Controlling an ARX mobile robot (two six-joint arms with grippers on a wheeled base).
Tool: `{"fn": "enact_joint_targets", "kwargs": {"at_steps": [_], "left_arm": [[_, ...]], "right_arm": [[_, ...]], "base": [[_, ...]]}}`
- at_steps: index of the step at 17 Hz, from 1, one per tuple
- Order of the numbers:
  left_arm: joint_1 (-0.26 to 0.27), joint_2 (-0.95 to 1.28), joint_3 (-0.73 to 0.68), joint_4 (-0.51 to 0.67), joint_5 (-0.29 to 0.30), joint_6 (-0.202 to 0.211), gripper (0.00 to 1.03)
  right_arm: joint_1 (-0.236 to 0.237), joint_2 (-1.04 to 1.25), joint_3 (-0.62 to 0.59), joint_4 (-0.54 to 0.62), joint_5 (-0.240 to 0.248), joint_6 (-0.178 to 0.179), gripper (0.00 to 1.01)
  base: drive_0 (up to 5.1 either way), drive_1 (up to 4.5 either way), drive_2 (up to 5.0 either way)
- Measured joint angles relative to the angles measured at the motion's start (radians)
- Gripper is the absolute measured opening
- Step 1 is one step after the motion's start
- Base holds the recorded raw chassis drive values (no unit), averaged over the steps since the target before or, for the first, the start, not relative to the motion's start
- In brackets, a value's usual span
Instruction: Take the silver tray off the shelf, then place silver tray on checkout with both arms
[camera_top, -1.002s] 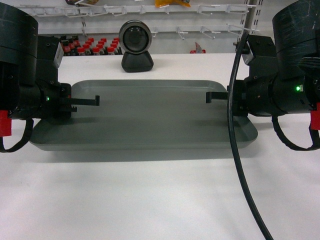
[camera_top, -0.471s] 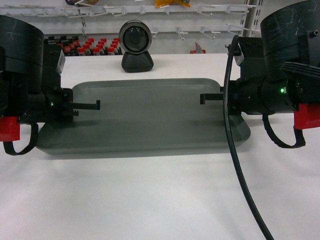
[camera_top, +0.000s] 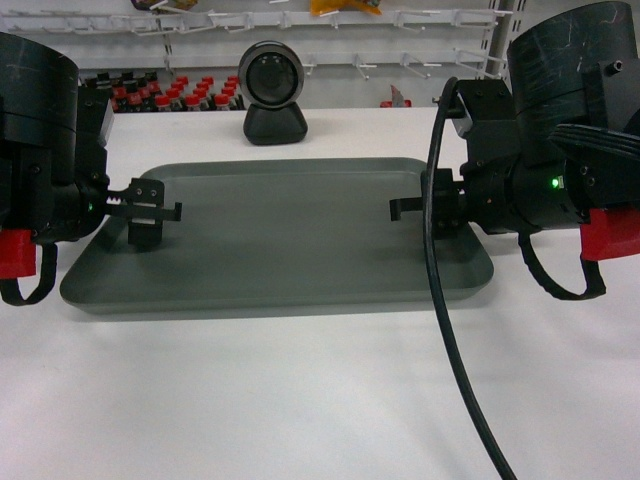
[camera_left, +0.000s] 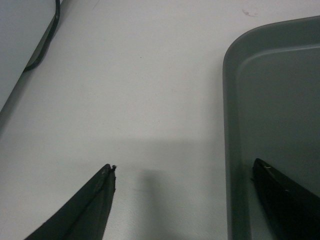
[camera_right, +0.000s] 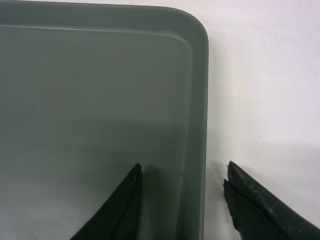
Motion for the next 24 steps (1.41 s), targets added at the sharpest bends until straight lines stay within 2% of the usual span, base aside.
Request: {"fn": "enact_joint_targets", "kwargs": {"at_steps": [2,5,6,7,10,13,16,18,20,22,24], "left_arm": [[0.0,0.0,0.002,0.005,0.008,-0.008,0.99],[-0.002,-0.001,0.002,0.012,0.062,-0.056,0.98],[-0.002,-0.002,0.001,0.02,0.087,-0.087,0.98],[-0.003,-0.004,-0.006,0.037,0.106,-0.109,0.98],[-0.007,-0.043,-0.019,0.061,0.134,-0.174,0.98],[-0.007,-0.12,-0.034,0.093,0.158,-0.241,0.98],[-0.007,-0.203,-0.074,0.106,0.151,-0.272,0.98],[-0.008,-0.267,-0.111,0.113,0.15,-0.277,0.98],[-0.008,-0.357,-0.151,0.118,0.15,-0.289,0.98],[-0.004,-0.454,-0.189,0.071,0.181,-0.322,0.98],[-0.004,-0.546,-0.249,0.061,0.164,-0.322,0.98]], "right_arm": [[0.0,0.0,0.0,0.0,-0.005,0.0,0.64],[0.0,0.0,-0.002,0.029,-0.02,0.0,0.92],[-0.001,-0.002,-0.003,0.05,-0.035,0.001,1.0],[-0.001,-0.007,-0.007,0.058,-0.037,0.001,0.97],[-0.007,-0.032,-0.014,0.078,-0.043,0.009,0.98],[-0.022,-0.085,-0.036,0.121,-0.065,0.045,0.98],[-0.041,-0.153,-0.084,0.161,-0.088,0.092,0.98],[-0.054,-0.198,-0.125,0.2,-0.106,0.121,0.98],[-0.068,-0.253,-0.165,0.229,-0.116,0.138,0.98],[-0.077,-0.32,-0.21,0.251,-0.125,0.152,0.98],[-0.086,-0.395,-0.269,0.277,-0.139,0.161,0.98]], "base": [[0.0,0.0,0.0],[0.0,0.0,0.0],[0.0,0.0,0.0],[0.0,0.0,0.0],[0.0,0.0,0.0],[0.0,0.0,0.0],[0.0,0.0,0.0],[0.0,0.0,0.0],[0.0,0.0,0.0],[0.0,0.0,0.0],[0.0,0.0,0.0]]}}
